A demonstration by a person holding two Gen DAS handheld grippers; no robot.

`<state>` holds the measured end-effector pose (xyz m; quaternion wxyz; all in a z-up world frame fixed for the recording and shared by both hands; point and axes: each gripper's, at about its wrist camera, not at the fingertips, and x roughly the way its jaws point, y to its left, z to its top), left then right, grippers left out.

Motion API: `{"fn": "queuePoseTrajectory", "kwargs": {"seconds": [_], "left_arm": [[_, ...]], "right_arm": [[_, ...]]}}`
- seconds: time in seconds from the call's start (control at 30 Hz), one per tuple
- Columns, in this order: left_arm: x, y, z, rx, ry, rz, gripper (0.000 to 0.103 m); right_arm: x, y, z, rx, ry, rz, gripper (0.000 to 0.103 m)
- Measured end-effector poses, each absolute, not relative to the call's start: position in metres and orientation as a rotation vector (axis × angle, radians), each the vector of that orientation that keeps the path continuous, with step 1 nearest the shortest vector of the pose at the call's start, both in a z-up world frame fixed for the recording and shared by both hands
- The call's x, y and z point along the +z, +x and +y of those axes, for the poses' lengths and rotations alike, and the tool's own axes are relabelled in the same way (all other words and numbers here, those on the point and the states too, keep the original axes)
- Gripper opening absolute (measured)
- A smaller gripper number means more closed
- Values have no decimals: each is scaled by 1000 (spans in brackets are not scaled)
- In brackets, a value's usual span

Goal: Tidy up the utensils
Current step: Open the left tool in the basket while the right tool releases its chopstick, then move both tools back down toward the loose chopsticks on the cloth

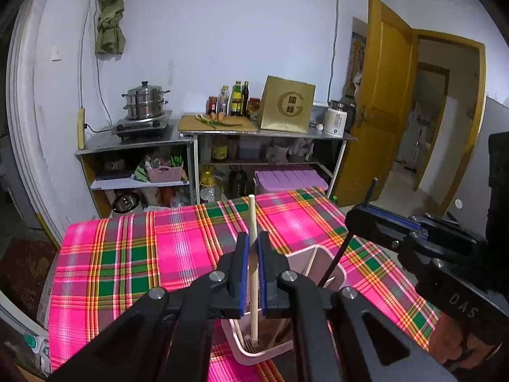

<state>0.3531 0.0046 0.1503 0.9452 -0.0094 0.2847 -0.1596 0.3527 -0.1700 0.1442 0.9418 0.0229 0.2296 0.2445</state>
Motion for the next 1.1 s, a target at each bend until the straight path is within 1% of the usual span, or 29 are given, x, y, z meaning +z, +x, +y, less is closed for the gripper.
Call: {"fn": "queuePoseTrajectory", "kwargs": {"seconds": [0.33, 0.67, 0.7, 0.73, 0.8, 0.87, 0.9, 1.1], "left_arm": [[117, 360, 7, -314, -31, 635, 6], [100, 357, 7, -308, -34, 685, 6], [99, 356, 7, -303, -33, 688, 6], [99, 355, 8, -300, -32, 690, 7], [99, 351, 9, -298, -36, 693, 9], [100, 348, 10, -294, -39, 692, 18], [100, 344, 11, -292, -39, 690, 19], [100, 313, 19, -284, -60, 667, 22]], "right_arm": [[111, 363, -172, 491, 54, 545, 4], [111, 357, -175, 496, 27, 567, 5], [110, 356, -176, 489, 20, 572, 7], [109, 356, -176, 486, 19, 576, 13], [108, 352, -182, 480, 35, 577, 20], [108, 347, -187, 478, 45, 577, 20], [108, 345, -190, 474, 47, 575, 20], [109, 317, -206, 465, 66, 551, 21]]}}
